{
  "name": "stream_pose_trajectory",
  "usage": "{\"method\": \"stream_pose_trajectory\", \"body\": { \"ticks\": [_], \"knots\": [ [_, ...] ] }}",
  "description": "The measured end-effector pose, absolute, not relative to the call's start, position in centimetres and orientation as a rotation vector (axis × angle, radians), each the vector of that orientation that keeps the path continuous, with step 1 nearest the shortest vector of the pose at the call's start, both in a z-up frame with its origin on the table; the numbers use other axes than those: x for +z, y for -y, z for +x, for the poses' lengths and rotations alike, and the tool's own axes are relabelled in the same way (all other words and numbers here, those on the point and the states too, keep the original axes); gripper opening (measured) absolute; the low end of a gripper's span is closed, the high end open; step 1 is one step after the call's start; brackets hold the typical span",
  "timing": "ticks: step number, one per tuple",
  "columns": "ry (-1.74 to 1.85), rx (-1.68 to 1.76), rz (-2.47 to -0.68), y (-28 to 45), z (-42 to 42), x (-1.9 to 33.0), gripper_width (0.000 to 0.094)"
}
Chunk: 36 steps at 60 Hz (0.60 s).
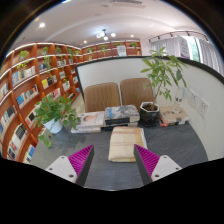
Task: Fold towel
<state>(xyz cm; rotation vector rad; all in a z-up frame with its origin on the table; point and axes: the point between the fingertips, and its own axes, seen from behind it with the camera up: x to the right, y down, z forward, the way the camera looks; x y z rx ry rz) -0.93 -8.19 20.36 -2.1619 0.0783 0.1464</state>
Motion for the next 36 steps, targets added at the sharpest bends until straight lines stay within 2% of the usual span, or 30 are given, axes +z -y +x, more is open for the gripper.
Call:
{"method": "stream_pose_trajectory", "body": {
  "ticks": [8,16,36],
  "knots": [
    [-0.027,0.148,-2.121,11.9,-4.8,23.1,0.0801],
    [-0.004,0.149,-2.104,14.7,-7.3,24.5,0.0799],
    [0.062,0.097,-2.108,18.7,-10.0,24.5,0.0799]
  ]
}}
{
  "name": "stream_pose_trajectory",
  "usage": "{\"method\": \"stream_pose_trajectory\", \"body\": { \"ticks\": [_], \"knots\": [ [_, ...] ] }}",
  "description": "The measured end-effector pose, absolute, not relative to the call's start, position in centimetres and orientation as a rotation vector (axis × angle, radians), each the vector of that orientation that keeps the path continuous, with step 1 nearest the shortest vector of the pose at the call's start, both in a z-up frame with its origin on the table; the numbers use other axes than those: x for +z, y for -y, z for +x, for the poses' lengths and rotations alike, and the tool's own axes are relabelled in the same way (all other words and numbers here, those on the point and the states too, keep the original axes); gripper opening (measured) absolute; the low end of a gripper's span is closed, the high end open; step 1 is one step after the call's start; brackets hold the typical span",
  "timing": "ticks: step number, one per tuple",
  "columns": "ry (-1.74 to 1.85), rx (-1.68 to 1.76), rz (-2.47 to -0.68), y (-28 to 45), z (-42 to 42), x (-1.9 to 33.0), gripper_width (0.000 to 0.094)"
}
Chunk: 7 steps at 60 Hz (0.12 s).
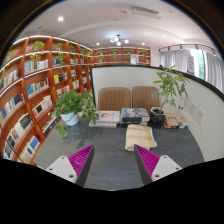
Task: Fold towel
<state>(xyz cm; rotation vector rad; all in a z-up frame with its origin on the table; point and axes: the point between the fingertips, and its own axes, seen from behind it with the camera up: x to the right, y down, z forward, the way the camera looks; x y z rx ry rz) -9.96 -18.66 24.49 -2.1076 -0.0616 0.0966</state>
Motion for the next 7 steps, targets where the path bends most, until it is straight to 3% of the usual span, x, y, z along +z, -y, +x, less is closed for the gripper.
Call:
{"method": "stream_pose_trajectory", "body": {
  "ticks": [7],
  "knots": [
    [0.067,0.097,-2.118,19.51,-10.42,24.07,0.0798]
  ]
}}
